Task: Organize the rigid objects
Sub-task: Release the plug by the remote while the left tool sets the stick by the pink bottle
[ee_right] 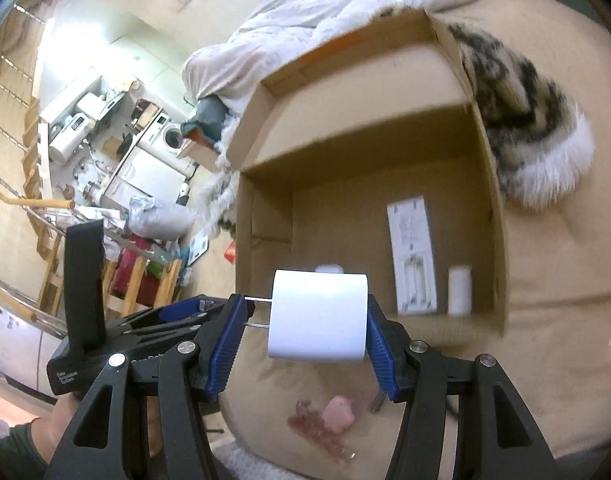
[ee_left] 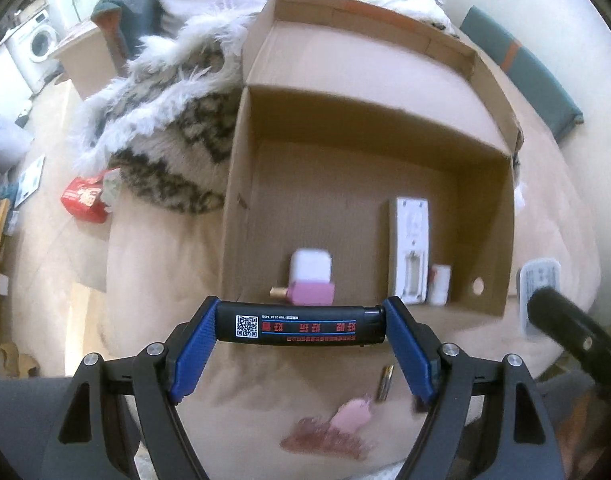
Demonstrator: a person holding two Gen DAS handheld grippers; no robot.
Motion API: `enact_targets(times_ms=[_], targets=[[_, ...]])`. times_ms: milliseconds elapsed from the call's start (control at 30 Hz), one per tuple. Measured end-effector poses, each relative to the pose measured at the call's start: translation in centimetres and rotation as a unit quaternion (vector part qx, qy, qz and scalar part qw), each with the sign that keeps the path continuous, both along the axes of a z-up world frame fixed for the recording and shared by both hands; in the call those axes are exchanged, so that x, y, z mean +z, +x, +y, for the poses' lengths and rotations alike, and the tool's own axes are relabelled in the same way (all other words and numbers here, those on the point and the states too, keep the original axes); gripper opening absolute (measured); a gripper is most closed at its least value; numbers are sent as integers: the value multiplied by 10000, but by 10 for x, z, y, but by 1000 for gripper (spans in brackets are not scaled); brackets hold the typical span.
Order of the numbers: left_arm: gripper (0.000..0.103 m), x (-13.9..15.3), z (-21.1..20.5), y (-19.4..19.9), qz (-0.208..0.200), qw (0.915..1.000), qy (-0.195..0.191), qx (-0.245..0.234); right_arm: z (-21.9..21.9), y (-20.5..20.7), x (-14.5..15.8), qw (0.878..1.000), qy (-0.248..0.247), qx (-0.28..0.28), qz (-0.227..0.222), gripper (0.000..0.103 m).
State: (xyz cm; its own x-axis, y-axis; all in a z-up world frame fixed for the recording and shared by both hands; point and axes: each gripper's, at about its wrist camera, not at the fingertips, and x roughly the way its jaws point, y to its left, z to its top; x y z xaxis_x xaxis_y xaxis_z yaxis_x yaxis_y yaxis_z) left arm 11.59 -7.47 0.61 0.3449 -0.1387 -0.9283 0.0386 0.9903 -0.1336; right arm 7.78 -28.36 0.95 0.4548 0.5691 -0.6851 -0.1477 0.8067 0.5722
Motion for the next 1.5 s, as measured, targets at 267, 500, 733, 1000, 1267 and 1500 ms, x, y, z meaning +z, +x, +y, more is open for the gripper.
enact_targets(times_ms=[267,500,733,1000,1267,1500], targets=[[79,-39,-20,33,-48,9994,248,-251,-17,46,-31,9976,581,-129,349,61],[79,-77,-29,48,371,9990,40,-254,-11,59,-63,9935,817,-122,778,61],[79,-81,-29,46,323,9989,226,-247,10,67,-72,9963,-254,-103,820,61],[79,-88,-43,37,329,9981,275,-440,19,71,-84,9899,-1061,-172,927,61],[79,-94,-54,41,435,9970,368,-518,13,77,-110,9855,-813,-183,1479,61],[79,-93,-51,36,461,9977,334,-358,16,78,-101,9873,-960,-182,1251,61]])
